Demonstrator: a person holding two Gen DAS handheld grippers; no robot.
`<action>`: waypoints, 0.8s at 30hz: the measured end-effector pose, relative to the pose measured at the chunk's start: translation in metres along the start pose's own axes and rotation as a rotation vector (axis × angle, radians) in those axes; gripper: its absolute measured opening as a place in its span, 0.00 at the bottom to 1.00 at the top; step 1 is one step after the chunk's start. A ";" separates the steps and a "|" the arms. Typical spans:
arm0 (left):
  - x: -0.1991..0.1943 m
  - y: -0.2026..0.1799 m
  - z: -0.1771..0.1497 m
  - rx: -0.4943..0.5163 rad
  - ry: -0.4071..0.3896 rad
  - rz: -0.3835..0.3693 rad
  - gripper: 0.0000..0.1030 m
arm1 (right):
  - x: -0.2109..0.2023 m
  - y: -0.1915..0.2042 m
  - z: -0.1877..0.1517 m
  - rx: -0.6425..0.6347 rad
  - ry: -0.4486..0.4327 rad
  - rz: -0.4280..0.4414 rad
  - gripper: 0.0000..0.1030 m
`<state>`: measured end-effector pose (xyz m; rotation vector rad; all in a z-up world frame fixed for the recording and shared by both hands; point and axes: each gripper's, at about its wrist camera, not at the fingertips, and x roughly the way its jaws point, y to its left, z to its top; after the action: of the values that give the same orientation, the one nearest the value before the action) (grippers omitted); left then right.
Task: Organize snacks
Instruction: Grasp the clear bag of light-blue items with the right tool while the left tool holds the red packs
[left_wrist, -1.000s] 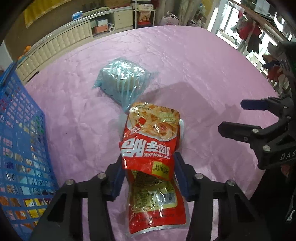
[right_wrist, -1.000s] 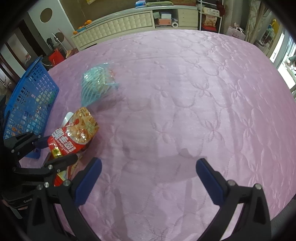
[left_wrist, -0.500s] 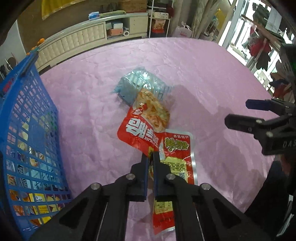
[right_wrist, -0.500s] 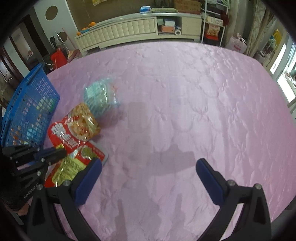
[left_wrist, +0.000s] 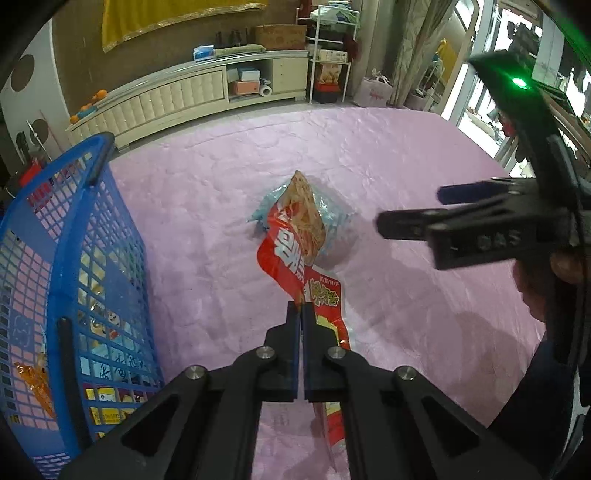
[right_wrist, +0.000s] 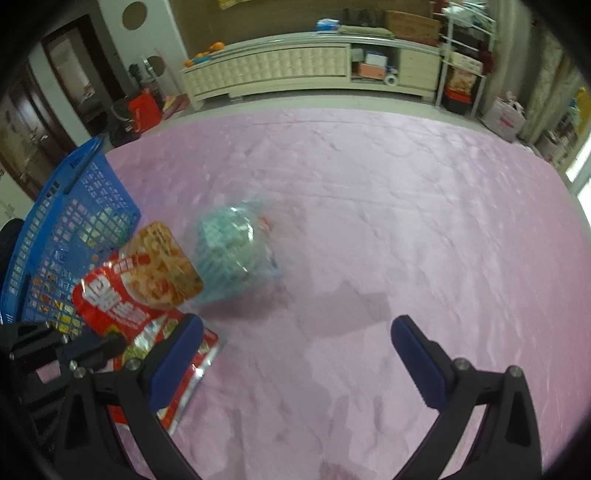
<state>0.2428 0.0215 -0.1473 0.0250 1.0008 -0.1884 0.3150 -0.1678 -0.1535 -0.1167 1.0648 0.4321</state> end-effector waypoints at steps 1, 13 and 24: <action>-0.001 -0.001 0.002 -0.007 -0.005 0.009 0.01 | 0.003 0.002 0.004 -0.007 0.005 0.006 1.00; 0.005 -0.005 0.012 -0.031 -0.014 0.057 0.01 | 0.046 0.026 0.028 -0.105 0.060 0.068 0.98; 0.013 -0.014 0.013 -0.018 0.005 0.059 0.01 | 0.067 0.030 0.027 -0.180 0.050 0.133 0.69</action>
<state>0.2587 0.0046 -0.1504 0.0387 1.0055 -0.1261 0.3525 -0.1130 -0.1948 -0.2187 1.0857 0.6479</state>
